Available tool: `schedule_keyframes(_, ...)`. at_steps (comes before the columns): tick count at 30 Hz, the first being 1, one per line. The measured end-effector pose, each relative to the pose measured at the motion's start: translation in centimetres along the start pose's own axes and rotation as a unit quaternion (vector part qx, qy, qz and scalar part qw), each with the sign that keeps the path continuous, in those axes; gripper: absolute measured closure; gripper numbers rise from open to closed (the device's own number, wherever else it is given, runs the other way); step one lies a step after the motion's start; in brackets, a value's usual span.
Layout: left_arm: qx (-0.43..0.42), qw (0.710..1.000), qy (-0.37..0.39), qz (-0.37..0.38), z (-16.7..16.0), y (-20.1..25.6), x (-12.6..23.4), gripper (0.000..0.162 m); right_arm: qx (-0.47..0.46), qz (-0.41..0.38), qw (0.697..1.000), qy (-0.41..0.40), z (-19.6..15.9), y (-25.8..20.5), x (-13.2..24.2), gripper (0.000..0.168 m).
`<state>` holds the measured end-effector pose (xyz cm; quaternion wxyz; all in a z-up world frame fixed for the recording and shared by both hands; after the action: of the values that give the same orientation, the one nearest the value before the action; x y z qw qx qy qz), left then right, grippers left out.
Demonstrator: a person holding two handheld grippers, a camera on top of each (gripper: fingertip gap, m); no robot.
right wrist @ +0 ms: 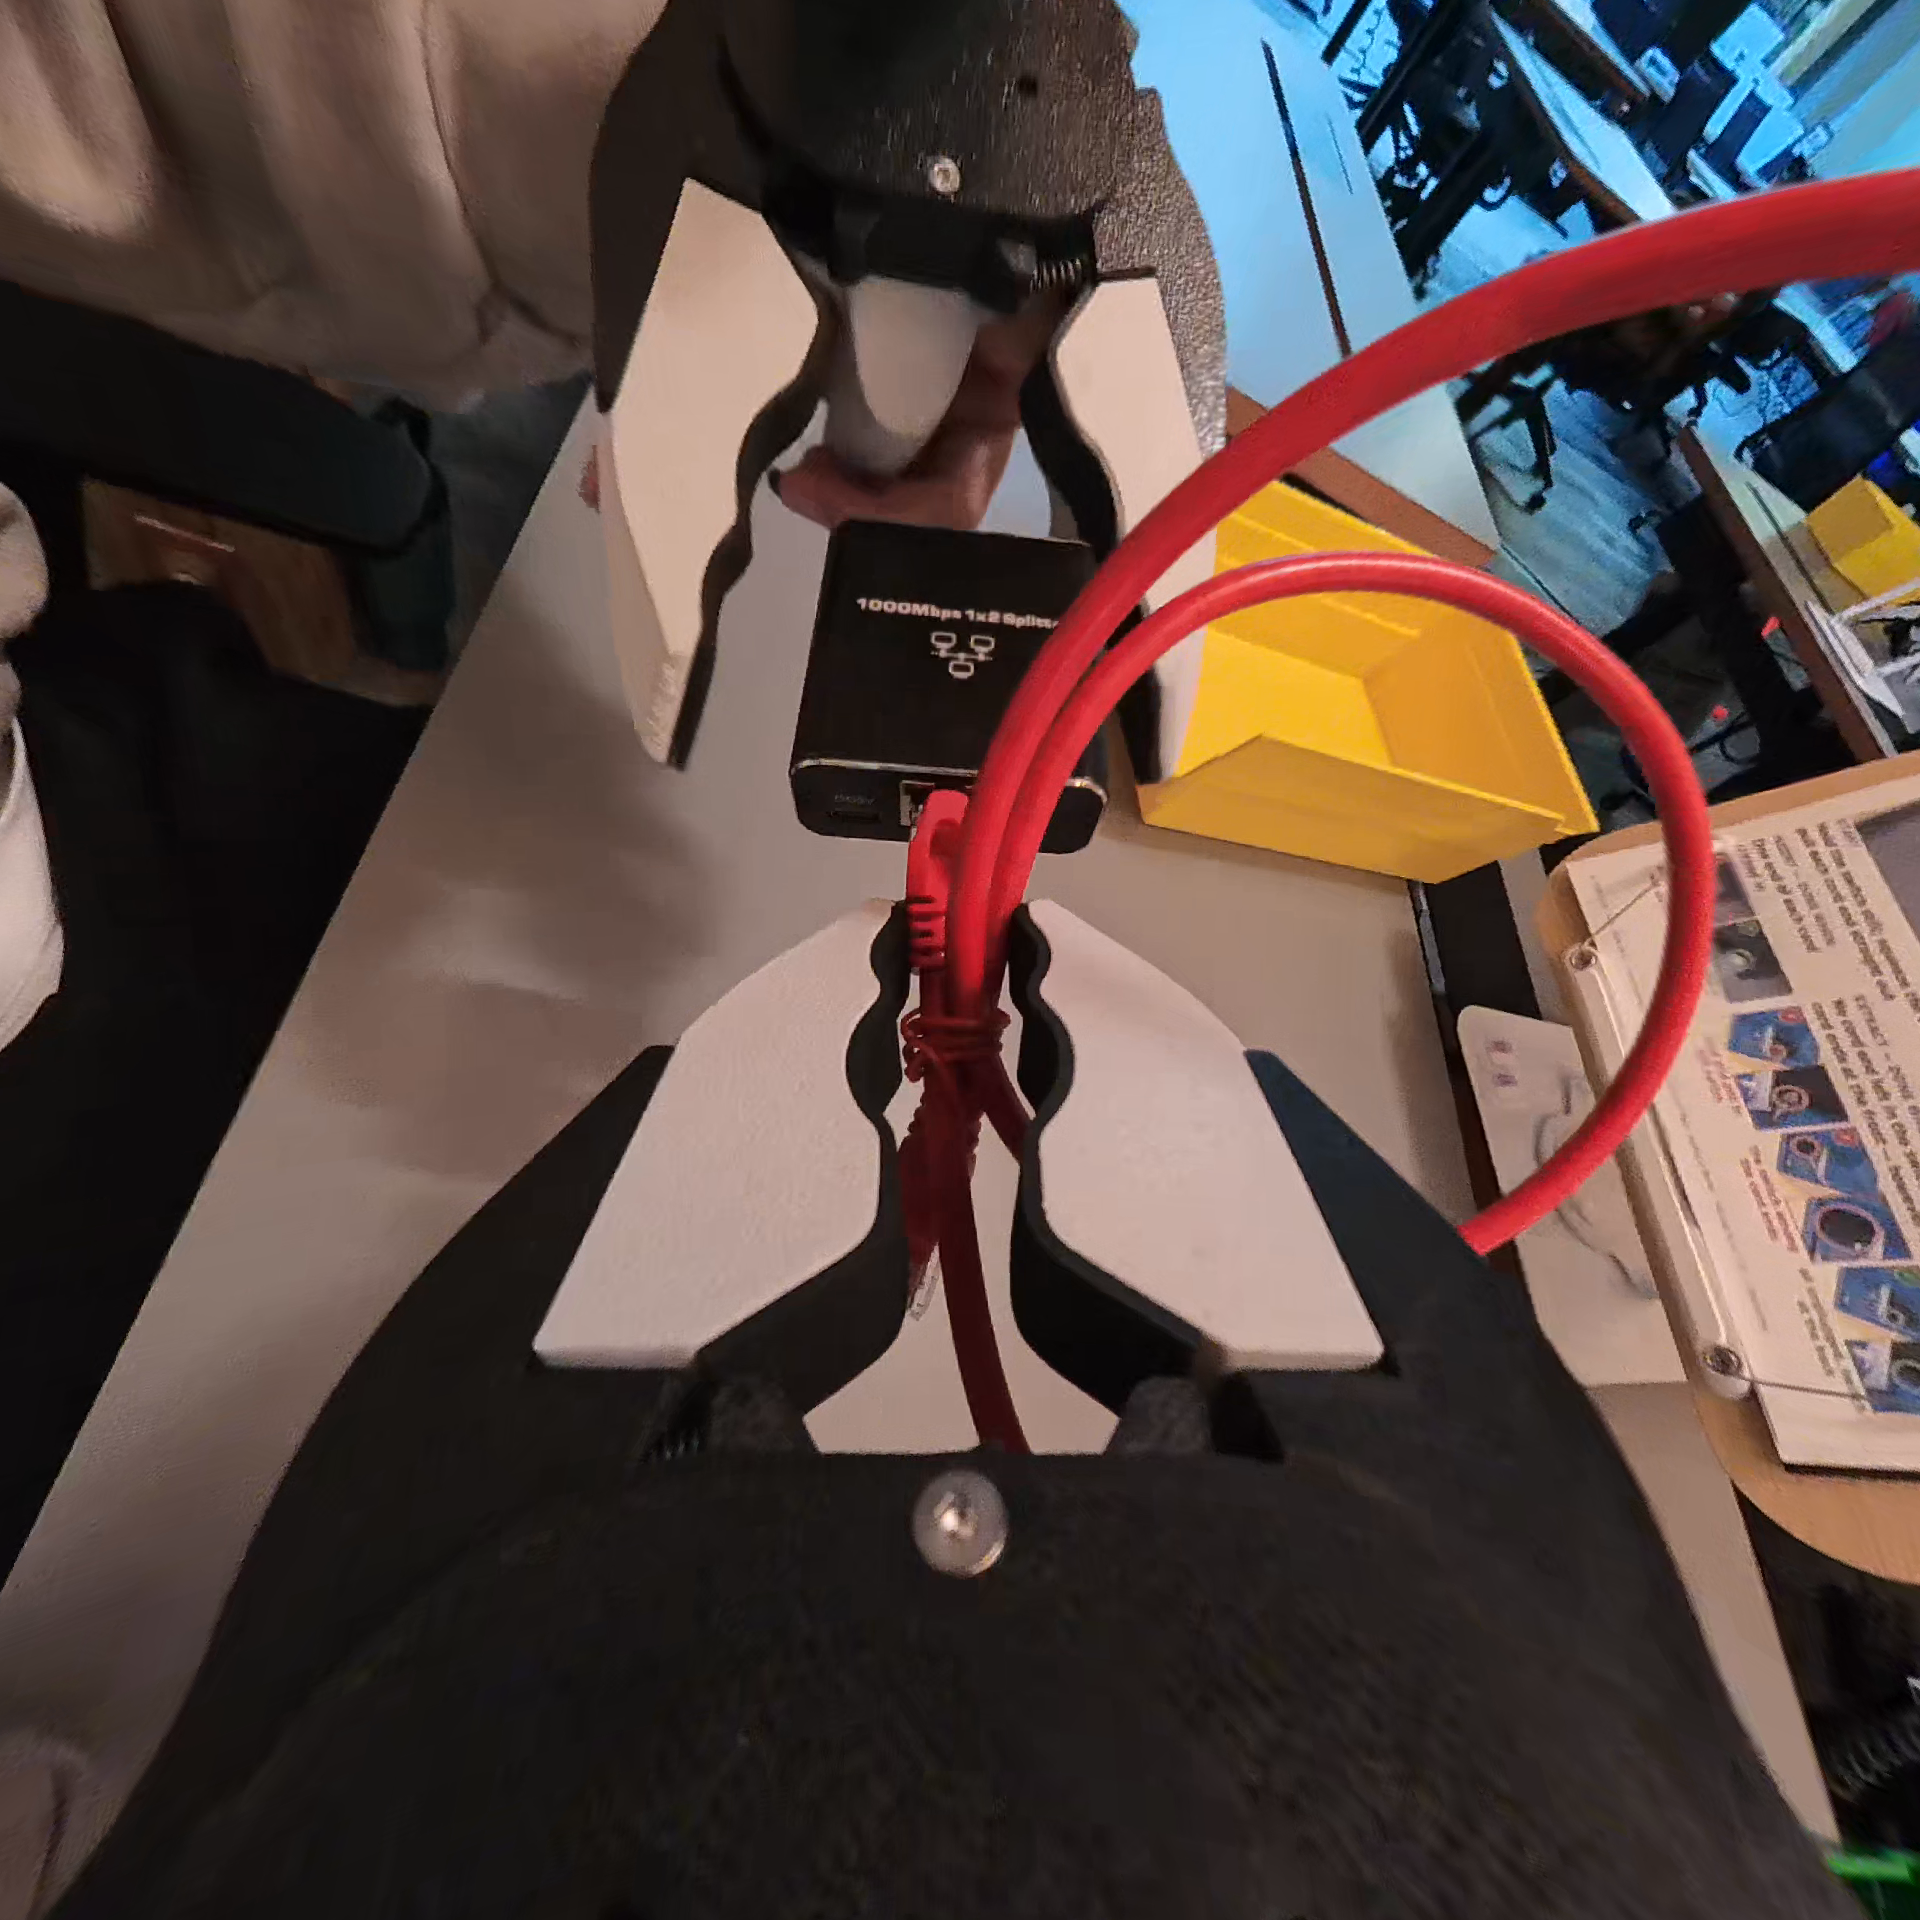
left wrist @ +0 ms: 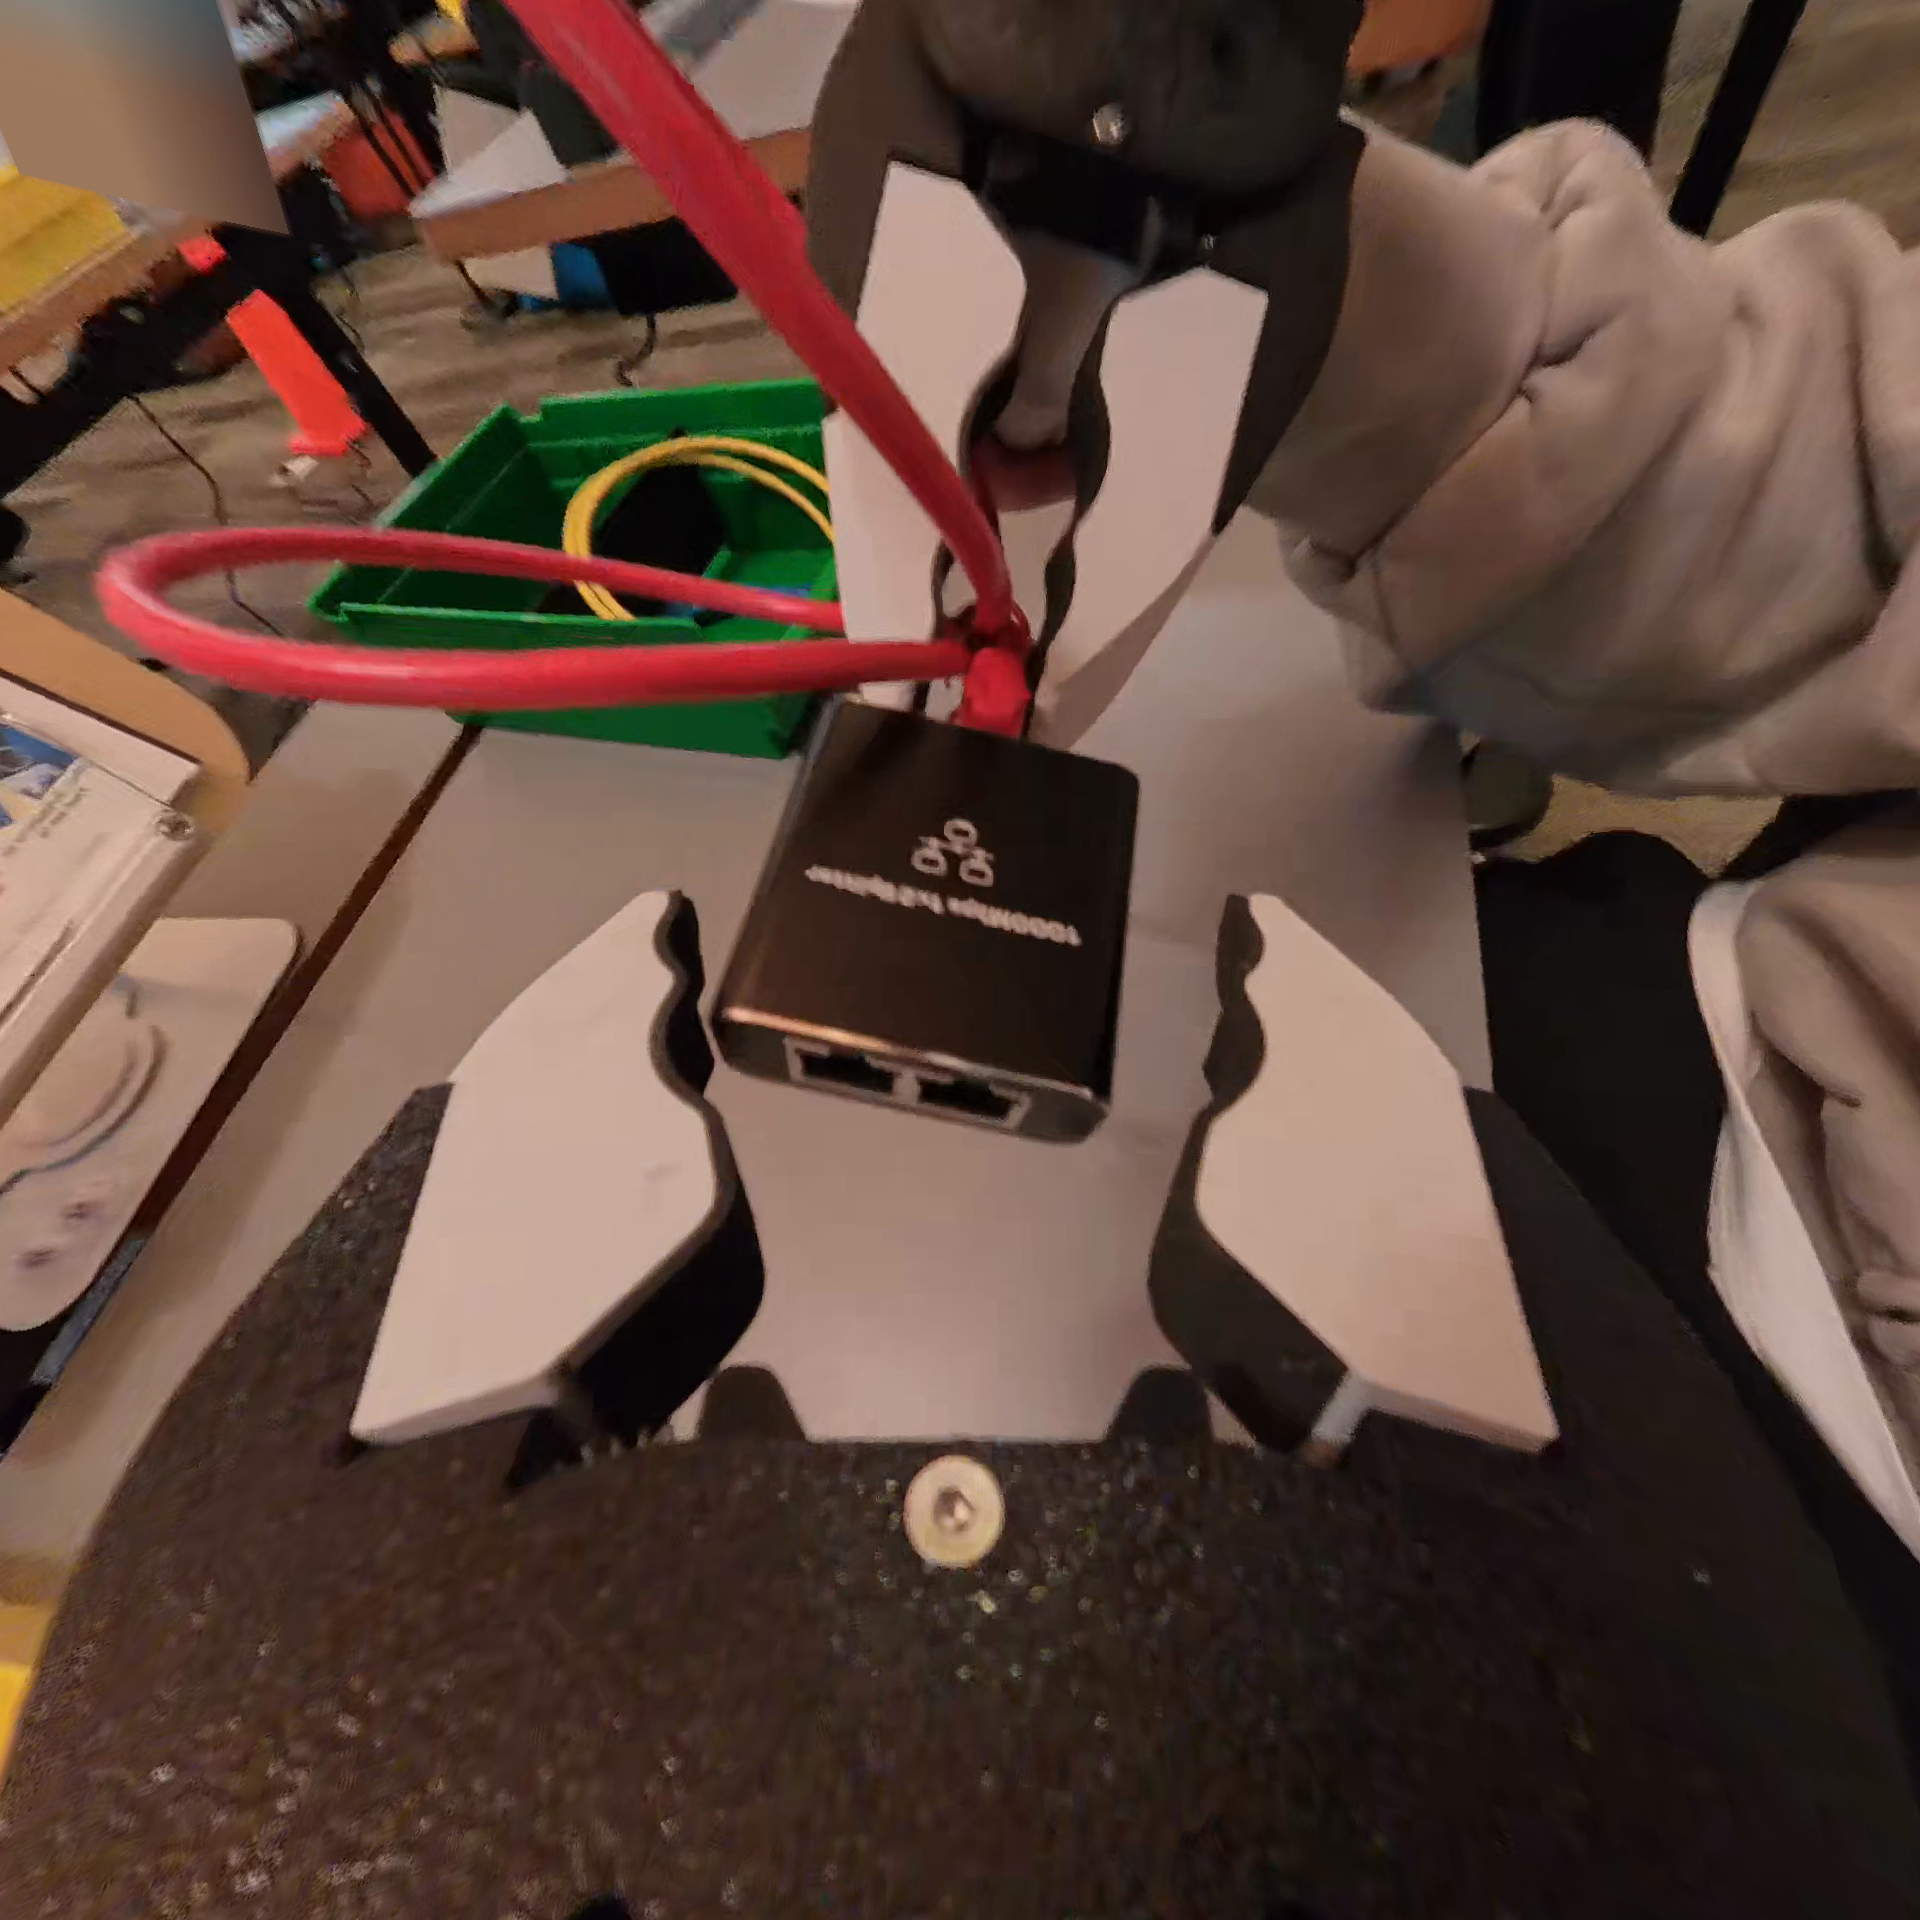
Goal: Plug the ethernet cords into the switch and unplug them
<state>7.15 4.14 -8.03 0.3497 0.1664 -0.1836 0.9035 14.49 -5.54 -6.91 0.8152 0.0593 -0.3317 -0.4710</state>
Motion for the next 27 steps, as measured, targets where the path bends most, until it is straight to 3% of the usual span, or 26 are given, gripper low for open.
schedule_keyframes(3, -0.008, 0.999, 0.042, 0.016, 0.1, 0.0, -0.4, 0.082, 0.002, 0.017, 1.0, 0.016, -0.2, -0.2, -0.5, 0.15)
schedule_keyframes(8, -0.033, 0.999, 0.018, 0.019, -1.2, -0.1, -1.2, 0.078, -0.007, 0.034, 0.999, 0.02, -0.7, 0.1, -0.3, 0.15)
schedule_keyframes(16, -0.021, 0.995, 0.097, 0.021, -0.7, -0.2, -0.8, 0.085, -0.013, 0.048, 0.998, 0.047, -0.7, 0.2, -0.7, 0.15)
schedule_keyframes(27, -0.057, 0.99, 0.104, 0.075, -1.1, -0.3, -1.1, 0.086, -0.035, 0.054, 0.997, 0.052, -1.3, 1.1, -0.7, 0.146)
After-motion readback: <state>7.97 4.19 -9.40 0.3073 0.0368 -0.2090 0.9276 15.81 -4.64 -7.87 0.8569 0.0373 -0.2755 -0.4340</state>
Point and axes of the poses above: each gripper's, where its closed fingertips meet, x back along the fingers, z out of its top, y = z × x across the jaws, the point moved 6 cm from there along x, back along the fingers, and after that the axes turned 1 degree about z, right-handed, at the moved point
